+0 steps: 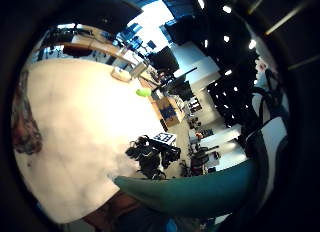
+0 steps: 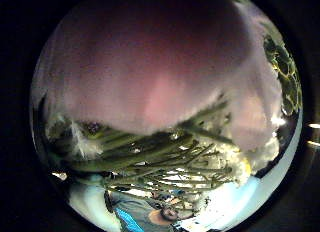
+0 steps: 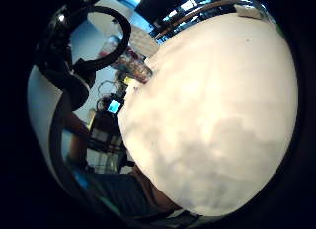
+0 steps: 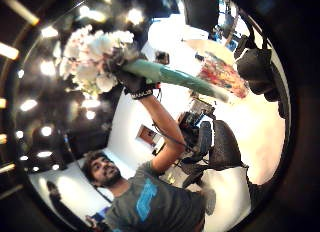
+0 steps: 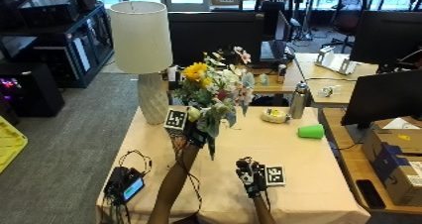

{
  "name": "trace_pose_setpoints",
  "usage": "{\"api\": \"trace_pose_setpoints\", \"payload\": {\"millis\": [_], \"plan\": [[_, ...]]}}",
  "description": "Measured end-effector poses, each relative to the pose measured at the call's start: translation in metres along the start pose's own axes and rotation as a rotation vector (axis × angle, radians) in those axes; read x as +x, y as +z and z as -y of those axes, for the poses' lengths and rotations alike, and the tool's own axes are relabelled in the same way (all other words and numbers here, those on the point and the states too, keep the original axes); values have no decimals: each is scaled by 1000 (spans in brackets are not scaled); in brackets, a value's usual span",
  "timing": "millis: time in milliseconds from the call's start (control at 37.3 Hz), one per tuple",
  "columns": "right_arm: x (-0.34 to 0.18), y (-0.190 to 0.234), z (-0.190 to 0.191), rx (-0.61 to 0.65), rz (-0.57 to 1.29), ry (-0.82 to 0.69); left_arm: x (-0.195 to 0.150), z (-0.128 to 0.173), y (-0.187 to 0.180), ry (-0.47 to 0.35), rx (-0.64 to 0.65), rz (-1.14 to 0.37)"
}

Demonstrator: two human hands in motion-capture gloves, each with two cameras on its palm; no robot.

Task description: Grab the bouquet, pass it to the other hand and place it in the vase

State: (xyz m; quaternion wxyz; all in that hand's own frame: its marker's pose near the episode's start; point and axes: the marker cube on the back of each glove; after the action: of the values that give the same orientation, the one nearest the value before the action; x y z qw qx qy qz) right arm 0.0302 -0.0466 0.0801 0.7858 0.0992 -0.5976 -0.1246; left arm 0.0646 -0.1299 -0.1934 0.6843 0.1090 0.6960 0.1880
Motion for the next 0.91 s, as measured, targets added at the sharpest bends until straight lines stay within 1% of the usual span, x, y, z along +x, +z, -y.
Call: {"api": "trace_pose_setpoints", "payload": {"millis": [54,134,188,215,268,349,456,510,564,617,644,725,752,805,832,859,913], "plan": [[7,-8,-6,19,25,26,10,5,-19,15,34,29],[30,-21,-10,40,-76,-9,19,10,-40,34,77,53],[40,-27,-13,54,-117,-5,23,15,-55,50,107,69],[43,-29,-15,63,-111,10,26,18,-63,63,123,75],[44,-30,-20,85,-37,77,31,24,-81,89,154,85],[41,-28,-27,103,75,156,42,36,-107,102,209,107],[46,-27,-30,108,56,162,58,53,-137,118,283,133],[32,-28,-31,108,-21,181,62,59,-146,129,307,141],[17,-33,-36,110,-164,252,66,64,-153,142,322,154],[15,-37,-41,113,-282,321,71,70,-160,148,337,170],[15,-38,-41,114,-298,317,74,72,-163,147,344,175],[8,-34,-35,114,-246,216,80,78,-168,156,353,191],[7,-33,-34,114,-234,201,81,80,-169,179,354,207],[6,-32,-35,113,-218,211,78,85,-174,259,349,254],[5,-31,-35,112,-199,218,74,87,-175,274,345,269],[3,-29,-36,111,-172,218,68,87,-176,248,345,269],[4,-25,-36,110,-126,218,50,80,-176,128,351,249]]}}
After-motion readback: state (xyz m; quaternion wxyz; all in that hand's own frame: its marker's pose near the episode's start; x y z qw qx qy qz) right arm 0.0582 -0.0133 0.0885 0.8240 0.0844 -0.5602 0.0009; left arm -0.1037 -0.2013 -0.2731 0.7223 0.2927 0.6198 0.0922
